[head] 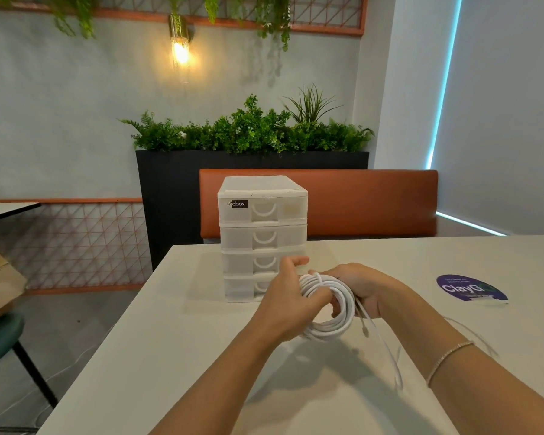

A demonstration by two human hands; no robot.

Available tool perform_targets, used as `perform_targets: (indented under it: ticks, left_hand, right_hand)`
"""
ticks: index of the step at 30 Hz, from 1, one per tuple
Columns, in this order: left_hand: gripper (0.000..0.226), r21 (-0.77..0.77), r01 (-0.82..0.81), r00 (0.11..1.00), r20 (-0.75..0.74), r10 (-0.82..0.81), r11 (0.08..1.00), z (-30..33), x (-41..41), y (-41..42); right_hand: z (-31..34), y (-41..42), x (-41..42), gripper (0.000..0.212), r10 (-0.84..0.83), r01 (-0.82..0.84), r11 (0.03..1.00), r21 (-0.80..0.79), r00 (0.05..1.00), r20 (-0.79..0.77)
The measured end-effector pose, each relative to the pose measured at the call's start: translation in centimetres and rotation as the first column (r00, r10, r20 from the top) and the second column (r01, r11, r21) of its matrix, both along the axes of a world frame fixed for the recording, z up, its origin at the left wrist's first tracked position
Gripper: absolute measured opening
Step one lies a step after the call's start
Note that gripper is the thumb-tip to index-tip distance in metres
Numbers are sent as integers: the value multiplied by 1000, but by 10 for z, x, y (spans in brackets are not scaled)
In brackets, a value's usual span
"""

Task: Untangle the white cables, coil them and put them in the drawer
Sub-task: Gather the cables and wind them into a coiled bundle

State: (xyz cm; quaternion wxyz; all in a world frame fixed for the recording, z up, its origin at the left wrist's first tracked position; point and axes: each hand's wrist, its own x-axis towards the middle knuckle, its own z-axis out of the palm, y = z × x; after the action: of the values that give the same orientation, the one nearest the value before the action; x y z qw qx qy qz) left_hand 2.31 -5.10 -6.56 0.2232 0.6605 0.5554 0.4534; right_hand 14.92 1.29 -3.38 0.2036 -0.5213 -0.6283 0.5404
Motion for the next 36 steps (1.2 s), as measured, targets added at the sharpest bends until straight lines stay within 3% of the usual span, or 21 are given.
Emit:
perform_targets:
  ticks: [4,7,12,14,21,25,29,31,34,36]
  left_hand:
    - [25,-12,13,999,-53,-13,1000,-3,-6,5]
    - [23,-47,-4,998,-69,1,999,-4,-10,8]
    - [24,-57,-9,1000,7,10,998,-3,-16,10]
    - [26,-44,-18,999,36,19,999,-1,-19,11]
    - [27,-25,-32,998,53,33,999,-1,-19,11]
    - [27,-28,-25,999,47,27,999,1,-18,10]
    - [27,-34,13,999,32,-12,999,2,-15,7]
    - [26,-48,26,998,50,-24,998,4,-16,6]
    - [25,-65,41,998,55,-37,997,6,-18,5]
    - [21,-69,64,998,27,-62,996,5,-16,4]
  right_hand:
    - [-10,2,0,28,-46,37,996,-76,991,-126]
    - [-16,2,2,22,-12,-7,998,-69,962,-273]
    - [-15,2,18,29,111,-135,990,-39,919,-379]
    - [-18,4,26,24,160,-153,987,45,938,-309]
    - [-22,4,44,8,76,-85,951,298,996,40]
    - [-23,6,39,9,-12,-94,897,431,971,238]
    - [-25,3,28,16,-128,-214,744,633,885,448]
    - [-25,-2,22,20,-131,-225,737,638,878,461]
    - [-31,-3,20,16,-99,-57,852,520,959,267]
    - [-37,2,20,12,-137,16,880,474,965,222]
